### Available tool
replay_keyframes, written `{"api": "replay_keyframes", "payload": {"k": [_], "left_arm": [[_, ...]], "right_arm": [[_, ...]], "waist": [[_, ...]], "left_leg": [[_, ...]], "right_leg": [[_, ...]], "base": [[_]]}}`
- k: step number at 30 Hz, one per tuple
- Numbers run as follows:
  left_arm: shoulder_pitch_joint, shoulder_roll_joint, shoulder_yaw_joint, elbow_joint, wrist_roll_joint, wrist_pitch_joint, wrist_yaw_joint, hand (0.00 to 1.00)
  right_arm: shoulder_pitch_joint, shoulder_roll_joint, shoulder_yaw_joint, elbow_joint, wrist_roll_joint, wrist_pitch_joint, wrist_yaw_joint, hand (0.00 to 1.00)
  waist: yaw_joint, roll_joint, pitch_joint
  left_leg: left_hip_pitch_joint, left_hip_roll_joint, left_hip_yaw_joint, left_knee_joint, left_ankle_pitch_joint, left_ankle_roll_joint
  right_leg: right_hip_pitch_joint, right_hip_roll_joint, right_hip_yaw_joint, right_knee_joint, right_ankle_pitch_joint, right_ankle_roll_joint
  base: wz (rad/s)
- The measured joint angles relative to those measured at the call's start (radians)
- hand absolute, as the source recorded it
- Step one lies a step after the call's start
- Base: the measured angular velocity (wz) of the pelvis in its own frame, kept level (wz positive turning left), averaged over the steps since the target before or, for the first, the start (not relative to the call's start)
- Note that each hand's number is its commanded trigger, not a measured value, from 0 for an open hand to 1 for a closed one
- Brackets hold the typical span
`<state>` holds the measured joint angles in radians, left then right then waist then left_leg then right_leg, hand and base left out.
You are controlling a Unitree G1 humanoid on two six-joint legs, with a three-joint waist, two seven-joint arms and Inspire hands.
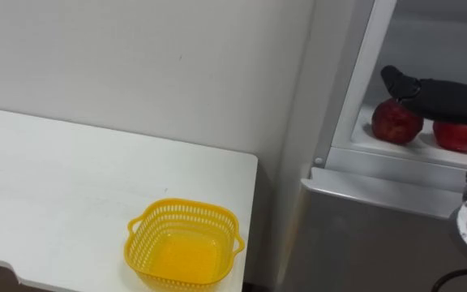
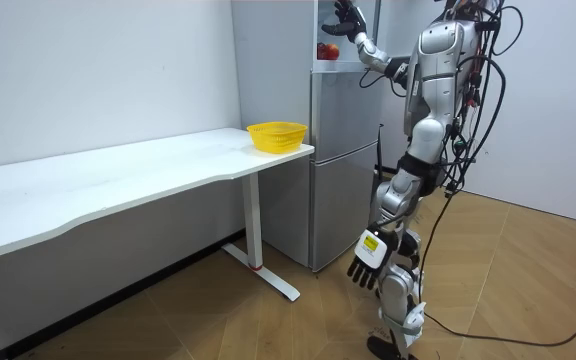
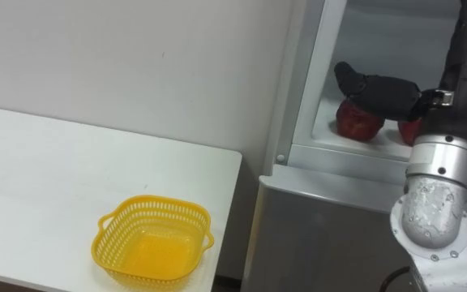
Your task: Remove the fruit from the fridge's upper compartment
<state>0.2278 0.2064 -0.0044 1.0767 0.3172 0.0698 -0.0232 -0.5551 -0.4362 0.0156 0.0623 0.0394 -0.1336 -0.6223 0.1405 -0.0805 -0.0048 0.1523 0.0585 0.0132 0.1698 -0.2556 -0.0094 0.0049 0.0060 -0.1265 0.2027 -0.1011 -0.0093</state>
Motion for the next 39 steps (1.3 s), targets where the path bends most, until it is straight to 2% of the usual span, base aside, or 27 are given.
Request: {"api": "replay_keyframes", "payload": {"k": [6, 7, 17, 22, 24, 27, 31, 35, 39], "left_arm": [[-0.003, -0.011, 0.0, 0.0, 0.0, 0.013, -0.003, 0.0], [-0.003, -0.012, 0.0, 0.0, 0.0, 0.013, -0.003, 0.0], [-0.019, -0.014, 0.0, -0.003, 0.002, 0.014, -0.002, 0.0], [-0.022, 0.0, -0.001, -0.007, 0.002, 0.02, -0.008, 0.0], [-0.021, 0.007, -0.002, -0.01, 0.002, 0.027, -0.008, 0.0], [-0.013, 0.008, -0.002, -0.02, 0.001, 0.035, -0.007, 0.0], [-0.011, 0.008, -0.002, -0.02, 0.001, 0.036, -0.006, 0.0], [-0.016, 0.008, -0.002, -0.02, 0.001, 0.035, -0.004, 0.0], [-0.018, 0.01, -0.002, -0.02, 0.002, 0.035, -0.002, 0.0]], "right_arm": [[0.0, 0.0, 0.0, 0.0, 0.0, 0.0, 0.002, 0.0], [0.0, 0.0, 0.0, 0.0, 0.0, 0.0, 0.002, 0.0], [-0.003, 0.0, 0.0, 0.006, 0.045, 0.001, 0.048, 0.0], [-0.004, 0.0, 0.002, 0.081, 0.051, 0.007, 0.108, 0.0], [-0.005, 0.0, 0.008, 0.119, 0.051, 0.037, 0.14, 0.0], [-0.012, 0.0, 0.018, 0.126, 0.046, 0.061, 0.163, 0.0], [-0.044, -0.007, 0.023, 0.166, 0.043, 0.063, 0.185, 0.0], [-0.054, -0.032, 0.036, 0.17, 0.043, 0.064, 0.191, 0.0], [-0.054, -0.035, 0.038, 0.188, 0.041, 0.064, 0.205, 0.0]], "waist": [[0.001, 0.006, 0.0166], [0.001, 0.006, 0.017], [0.003, 0.002, 0.0133], [-0.003, -0.011, 0.0042], [0.0, -0.019, -0.0001], [0.002, -0.024, 0.0019], [-0.001, -0.026, 0.0027], [0.001, -0.026, 0.004], [0.002, -0.031, 0.0062]], "left_leg": [[-0.004, 0.0, 0.0, -0.008, 0.0, -0.001], [-0.004, 0.0, 0.0, -0.008, 0.0, -0.001], [-0.007, 0.0, -0.003, -0.003, 0.0, 0.0], [-0.007, 0.001, -0.017, 0.0, 0.0, 0.0], [-0.007, 0.0, -0.018, 0.001, 0.0, 0.0], [-0.01, -0.001, -0.018, 0.005, 0.0, 0.0], [-0.014, -0.001, -0.021, 0.003, 0.0, -0.001], [-0.018, -0.001, -0.021, 0.002, 0.001, -0.002], [-0.02, -0.001, -0.02, 0.003, 0.001, -0.002]], "right_leg": [[-0.004, 0.001, 0.0, 0.0, 0.0, 0.0], [-0.005, 0.001, 0.0, -0.001, 0.0, 0.0], [-0.008, 0.0, -0.008, -0.003, 0.0, 0.0], [-0.003, -0.002, -0.014, -0.003, 0.0, 0.0], [-0.001, -0.002, -0.014, -0.002, 0.0, 0.0], [-0.003, -0.004, -0.015, -0.001, 0.0, 0.0], [-0.005, -0.004, -0.016, -0.001, 0.0, -0.001], [-0.009, -0.003, -0.017, 0.0, 0.001, -0.002], [-0.014, -0.003, -0.017, 0.0, 0.001, -0.002]], "base": [[0.0], [0.0], [0.0], [0.04], [0.02], [0.0], [0.0], [0.0], [0.0]]}}
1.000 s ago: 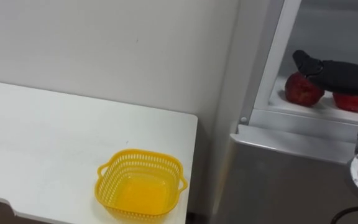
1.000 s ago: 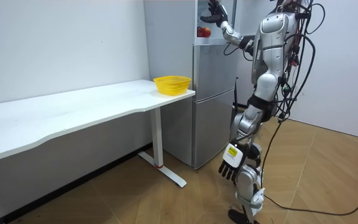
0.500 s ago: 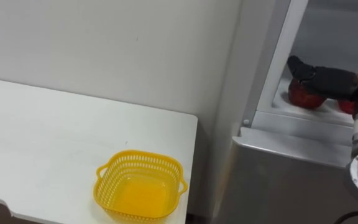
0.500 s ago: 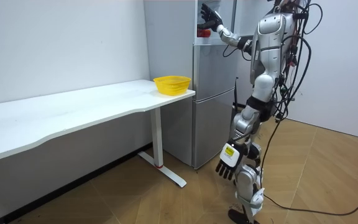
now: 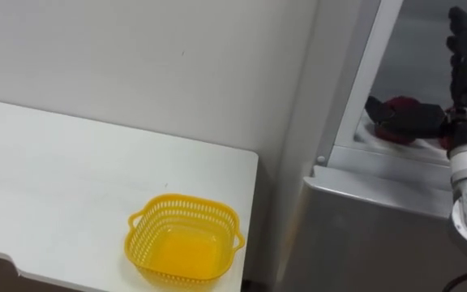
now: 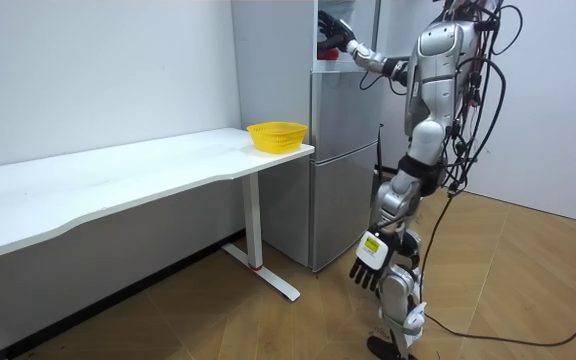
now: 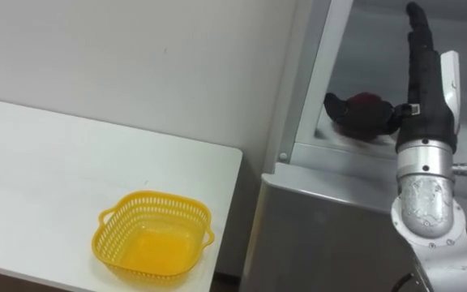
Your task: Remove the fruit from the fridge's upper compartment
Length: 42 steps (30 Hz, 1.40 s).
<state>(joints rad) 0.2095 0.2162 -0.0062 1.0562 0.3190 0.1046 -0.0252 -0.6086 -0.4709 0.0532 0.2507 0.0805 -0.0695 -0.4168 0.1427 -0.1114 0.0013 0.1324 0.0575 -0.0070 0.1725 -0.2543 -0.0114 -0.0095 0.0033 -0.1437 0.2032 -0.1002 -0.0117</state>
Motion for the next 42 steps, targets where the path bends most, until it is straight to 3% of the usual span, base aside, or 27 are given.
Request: {"api": "replay_keyframes", "payload": {"k": [11, 17, 31, 42], "left_arm": [[0.001, 0.005, 0.001, 0.0, 0.0, 0.002, -0.009, 0.0], [0.002, 0.012, 0.006, -0.013, -0.001, 0.02, -0.037, 0.0], [-0.001, 0.013, 0.024, -0.02, -0.001, 0.02, -0.055, 0.0], [-0.001, 0.012, 0.024, -0.019, 0.005, 0.04, -0.059, 0.0]], "right_arm": [[-0.002, -0.002, 0.003, 0.055, -0.007, 0.007, 0.092, 0.0], [-0.069, -0.006, 0.003, 0.179, -0.007, 0.042, 0.171, 0.0], [-0.102, -0.014, 0.001, 0.245, 0.015, 0.044, 0.242, 0.0], [-0.12, -0.035, -0.008, 0.309, 0.015, 0.049, 0.37, 0.0]], "waist": [[0.0, -0.012, 0.004], [-0.003, -0.011, 0.0049], [-0.003, -0.009, 0.0042], [-0.001, -0.008, 0.0041]], "left_leg": [[-0.001, 0.0, 0.003, -0.003, 0.0, 0.0], [0.0, 0.0, 0.004, -0.001, 0.0, 0.0], [0.002, 0.0, 0.002, 0.002, 0.0, 0.0], [0.004, 0.0, 0.001, 0.0, 0.0, 0.0]], "right_leg": [[-0.006, 0.0, 0.0, 0.001, 0.0, 0.0], [-0.004, 0.0, 0.001, 0.0, 0.0, 0.0], [0.001, 0.001, 0.0, 0.001, 0.002, -0.003], [0.005, 0.0, -0.002, 0.002, 0.002, -0.003]], "base": [[0.0], [0.0], [0.0], [0.0]]}}
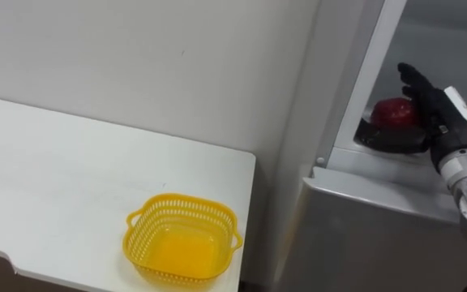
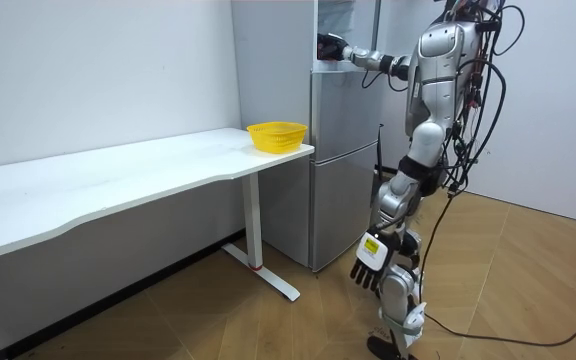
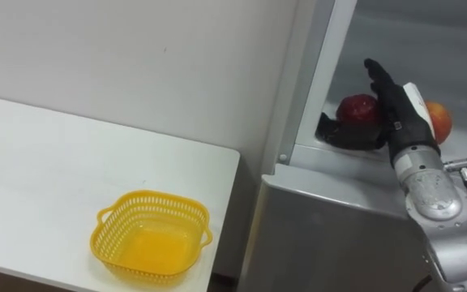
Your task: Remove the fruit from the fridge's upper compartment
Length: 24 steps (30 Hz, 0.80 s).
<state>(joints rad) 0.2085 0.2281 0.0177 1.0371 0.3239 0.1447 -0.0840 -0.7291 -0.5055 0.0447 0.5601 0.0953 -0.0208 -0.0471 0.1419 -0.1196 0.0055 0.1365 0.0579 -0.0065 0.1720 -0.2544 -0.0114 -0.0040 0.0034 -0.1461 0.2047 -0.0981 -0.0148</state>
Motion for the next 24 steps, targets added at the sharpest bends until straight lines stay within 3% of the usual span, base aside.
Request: {"api": "replay_keyframes", "payload": {"k": [1, 2, 3, 15, 24], "left_arm": [[0.0, 0.0, 0.0, 0.0, 0.002, 0.001, -0.002, 0.0], [0.0, 0.0, 0.001, 0.0, 0.006, 0.003, -0.008, 0.0], [-0.001, -0.002, 0.001, 0.0, 0.008, 0.004, -0.009, 0.0], [-0.006, -0.006, 0.001, 0.003, 0.007, 0.028, -0.015, 0.0], [-0.015, -0.003, -0.002, 0.008, -0.006, 0.03, -0.013, 0.0]], "right_arm": [[0.0, 0.0, -0.001, 0.0, 0.0, 0.0, 0.008, 0.22], [0.0, -0.001, -0.005, -0.001, 0.0, 0.0, 0.023, 0.66], [0.0, -0.001, -0.011, -0.001, 0.001, 0.001, 0.04, 1.0], [-0.034, -0.001, -0.038, 0.059, 0.039, 0.019, 0.133, 1.0], [-0.041, -0.005, -0.067, 0.062, 0.078, 0.023, 0.133, 1.0]], "waist": [[0.0, 0.0, -0.0001], [0.0, 0.0, -0.0003], [0.0, 0.001, -0.0004], [0.003, 0.004, -0.0014], [0.007, 0.002, 0.0014]], "left_leg": [[0.0, 0.0, 0.0, 0.0, 0.0, 0.0], [0.0, 0.0, 0.0, 0.0, 0.0, 0.0], [0.0, 0.0, 0.0, 0.0, 0.0, 0.0], [0.016, 0.001, 0.002, -0.001, 0.0, 0.0], [0.016, 0.002, 0.002, -0.003, 0.0, 0.0]], "right_leg": [[0.0, 0.0, 0.0, 0.0, 0.0, 0.0], [-0.001, 0.0, 0.0, 0.0, 0.0, 0.0], [0.0, 0.001, 0.0, 0.0, 0.0, 0.0], [0.011, 0.001, 0.0, 0.0, 0.0, 0.0], [0.01, 0.002, -0.003, -0.001, 0.0, 0.0]], "base": [[0.0], [0.0], [0.0], [0.0], [0.0]]}}
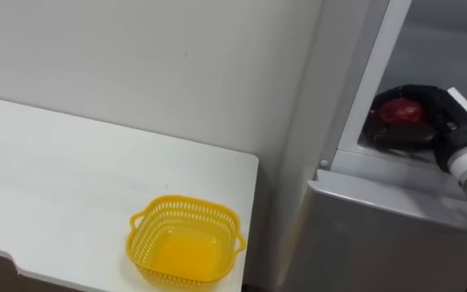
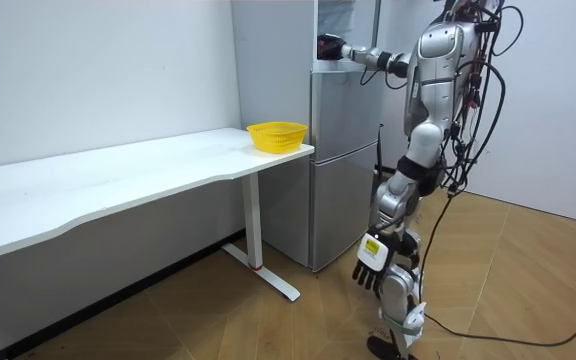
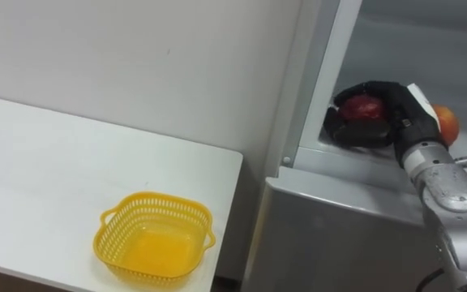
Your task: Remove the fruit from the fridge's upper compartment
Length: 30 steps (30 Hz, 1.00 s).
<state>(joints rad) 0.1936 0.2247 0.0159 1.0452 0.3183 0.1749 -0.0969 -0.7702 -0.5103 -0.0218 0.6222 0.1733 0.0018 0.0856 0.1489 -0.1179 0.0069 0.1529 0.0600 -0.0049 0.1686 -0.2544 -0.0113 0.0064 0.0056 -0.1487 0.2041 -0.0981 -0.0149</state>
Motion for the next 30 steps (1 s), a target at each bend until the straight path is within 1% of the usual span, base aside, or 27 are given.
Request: {"api": "replay_keyframes", "payload": {"k": [3, 4, 5, 7, 8, 9, 11, 13, 14, 16, 17, 18, 19, 20, 21, 22, 23, 24, 25, 27, 28, 30], "left_arm": [[-0.007, 0.004, -0.003, 0.002, -0.002, 0.0, 0.001, 0.0], [-0.008, 0.006, -0.003, 0.002, -0.002, 0.0, 0.001, 0.0], [-0.009, 0.008, -0.004, 0.007, -0.003, 0.0, 0.002, 0.0], [-0.008, 0.012, -0.011, 0.009, -0.003, 0.0, 0.003, 0.0], [-0.009, 0.015, -0.011, 0.009, -0.003, 0.0, 0.004, 0.0], [-0.012, 0.019, -0.017, 0.009, -0.003, 0.0, 0.005, 0.0], [-0.014, 0.021, -0.021, 0.009, -0.006, -0.001, 0.007, 0.0], [-0.015, 0.02, -0.022, 0.009, -0.013, -0.002, 0.007, 0.0], [-0.015, 0.02, -0.03, 0.008, -0.013, -0.003, 0.01, 0.0], [-0.011, 0.017, -0.044, 0.008, -0.013, -0.005, 0.026, 0.0], [-0.01, 0.016, -0.051, 0.008, -0.013, -0.006, 0.029, 0.0], [-0.01, 0.015, -0.05, 0.008, -0.012, -0.006, 0.03, 0.0], [-0.007, 0.012, -0.05, 0.008, -0.012, -0.006, 0.034, 0.0], [-0.005, 0.006, -0.05, 0.008, -0.011, -0.006, 0.05, 0.0], [-0.004, -0.001, -0.051, 0.009, -0.011, -0.007, 0.057, 0.0], [-0.002, -0.004, -0.051, 0.011, -0.012, -0.01, 0.063, 0.0], [0.0, -0.011, -0.05, 0.021, -0.012, -0.018, 0.071, 0.0], [0.002, -0.016, -0.05, 0.033, -0.013, -0.028, 0.076, 0.0], [0.004, -0.018, -0.05, 0.035, -0.012, -0.03, 0.079, 0.0], [0.007, -0.025, -0.05, 0.036, -0.012, -0.037, 0.088, 0.0], [0.007, -0.025, -0.05, 0.037, -0.012, -0.041, 0.088, 0.0], [0.008, -0.026, -0.05, 0.045, -0.012, -0.066, 0.088, 0.0]], "right_arm": [[0.0, 0.004, 0.001, -0.003, 0.016, 0.0, -0.012, 1.0], [0.0, 0.004, 0.001, -0.004, 0.018, 0.0, -0.014, 1.0], [0.0, 0.005, 0.003, -0.004, 0.017, 0.0, -0.022, 1.0], [0.0, 0.005, 0.014, -0.007, 0.02, 0.001, -0.032, 1.0], [0.0, 0.004, 0.024, -0.015, 0.024, 0.004, -0.045, 1.0], [0.0, 0.004, 0.032, -0.022, 0.035, 0.008, -0.058, 1.0], [0.001, 0.004, 0.042, -0.037, 0.048, 0.015, -0.076, 1.0], [0.013, 0.006, 0.047, -0.065, 0.06, 0.019, -0.098, 1.0], [0.022, 0.007, 0.052, -0.094, 0.061, 0.023, -0.12, 1.0], [0.044, 0.008, 0.069, -0.143, 0.064, 0.026, -0.165, 1.0], [0.064, 0.01, 0.069, -0.186, 0.064, 0.033, -0.186, 1.0], [0.09, 0.014, 0.066, -0.241, 0.06, 0.04, -0.204, 1.0], [0.101, 0.02, 0.065, -0.269, 0.053, 0.044, -0.214, 1.0], [0.136, 0.034, 0.057, -0.332, 0.043, 0.045, -0.232, 1.0], [0.177, 0.048, 0.047, -0.395, 0.029, 0.044, -0.247, 1.0], [0.202, 0.053, 0.042, -0.428, 0.022, 0.045, -0.255, 1.0], [0.248, 0.069, 0.038, -0.497, 0.014, 0.045, -0.268, 1.0], [0.286, 0.094, 0.038, -0.563, 0.015, 0.045, -0.283, 1.0], [0.307, 0.107, 0.038, -0.598, 0.021, 0.045, -0.283, 1.0], [0.369, 0.147, 0.044, -0.709, 0.028, 0.043, -0.277, 1.0], [0.381, 0.155, 0.044, -0.727, 0.027, 0.043, -0.277, 1.0], [0.409, 0.164, 0.044, -0.79, 0.027, 0.042, -0.28, 1.0]], "waist": [[0.002, -0.007, 0.0032], [0.002, -0.009, 0.0054], [0.002, -0.006, 0.0102], [0.004, -0.012, 0.0064], [0.003, -0.014, 0.0064], [-0.001, -0.018, 0.0033], [-0.003, -0.021, 0.0015], [-0.004, -0.018, 0.0026], [-0.004, -0.013, 0.0043], [-0.004, -0.004, 0.0031], [-0.005, 0.005, 0.002], [-0.006, 0.015, -0.0008], [-0.007, 0.02, -0.0037], [-0.011, 0.031, -0.0078], [-0.013, 0.042, -0.0137], [-0.013, 0.046, -0.016], [-0.012, 0.055, -0.0185], [-0.013, 0.062, -0.0162], [-0.017, 0.065, -0.0155], [-0.034, 0.067, -0.014], [-0.034, 0.068, -0.0138], [-0.038, 0.072, -0.0109]], "left_leg": [[0.004, 0.0, 0.004, 0.001, 0.0, 0.0], [0.007, 0.0, 0.004, 0.001, 0.0, 0.0], [0.01, 0.0, 0.007, 0.0, 0.0, 0.0], [0.012, 0.001, 0.015, -0.002, 0.0, 0.0], [0.008, 0.001, 0.014, -0.006, 0.0, 0.0], [0.001, 0.001, 0.014, -0.007, 0.0, 0.0], [-0.001, 0.001, 0.016, -0.005, 0.0, 0.0], [-0.001, 0.002, 0.017, -0.003, 0.0, 0.0], [-0.001, 0.001, 0.019, -0.003, 0.0, 0.0], [-0.001, 0.002, 0.024, -0.003, 0.0, 0.0], [-0.001, 0.002, 0.025, -0.004, 0.0, 0.0], [-0.002, 0.003, 0.027, -0.006, 0.0, 0.0], [-0.002, 0.004, 0.029, -0.008, 0.0, 0.0], [-0.002, 0.005, 0.031, -0.008, 0.0, 0.0], [-0.001, 0.006, 0.031, -0.006, 0.0, 0.0], [-0.001, 0.006, 0.031, -0.005, 0.0, 0.0], [0.005, 0.006, 0.031, -0.004, 0.0, 0.0], [0.013, 0.008, 0.031, -0.004, 0.0, 0.0], [0.014, 0.008, 0.031, -0.004, 0.0, 0.0], [0.014, 0.008, 0.032, -0.006, 0.0, 0.0], [0.014, 0.008, 0.033, -0.006, 0.0, 0.0], [0.015, 0.008, 0.043, -0.007, 0.0, 0.0]], "right_leg": [[0.002, 0.0, 0.004, 0.0, 0.0, 0.0], [0.005, 0.0, 0.004, 0.0, 0.0, 0.0], [0.008, 0.0, 0.004, -0.002, 0.0, 0.001], [0.007, 0.002, 0.01, -0.002, -0.001, 0.001], [0.001, 0.003, 0.01, -0.001, -0.001, 0.001], [-0.006, 0.003, 0.01, 0.0, -0.001, 0.001], [-0.009, 0.003, 0.009, 0.0, 0.0, 0.001], [-0.008, 0.004, 0.011, 0.0, 0.0, 0.0], [-0.008, 0.004, 0.012, -0.001, 0.0, 0.0], [-0.01, 0.005, 0.015, -0.002, 0.0, 0.0], [-0.011, 0.005, 0.016, -0.004, 0.0, 0.0], [-0.013, 0.008, 0.02, -0.004, 0.0, 0.0], [-0.015, 0.009, 0.023, -0.004, 0.0, 0.0], [-0.015, 0.01, 0.024, -0.004, 0.0, 0.0], [-0.014, 0.011, 0.024, -0.004, 0.0, 0.0], [-0.014, 0.011, 0.025, -0.004, 0.0, 0.0], [-0.01, 0.013, 0.031, -0.004, 0.0, 0.0], [-0.005, 0.015, 0.038, -0.005, 0.0, 0.0], [-0.001, 0.015, 0.039, -0.008, 0.0, 0.0], [0.004, 0.015, 0.039, -0.02, 0.0, 0.0], [0.003, 0.015, 0.039, -0.02, 0.0, 0.0], [0.003, 0.015, 0.04, -0.02, 0.0, 0.0]], "base": [[-0.04], [0.0], [-0.04], [-0.07], [-0.04], [0.0], [0.0], [0.0], [-0.04], [-0.05], [-0.06], [-0.07], [-0.07], [-0.05], [0.0], [-0.03], [-0.13], [-0.15], [-0.1], [0.0], [0.0], [0.0]]}}
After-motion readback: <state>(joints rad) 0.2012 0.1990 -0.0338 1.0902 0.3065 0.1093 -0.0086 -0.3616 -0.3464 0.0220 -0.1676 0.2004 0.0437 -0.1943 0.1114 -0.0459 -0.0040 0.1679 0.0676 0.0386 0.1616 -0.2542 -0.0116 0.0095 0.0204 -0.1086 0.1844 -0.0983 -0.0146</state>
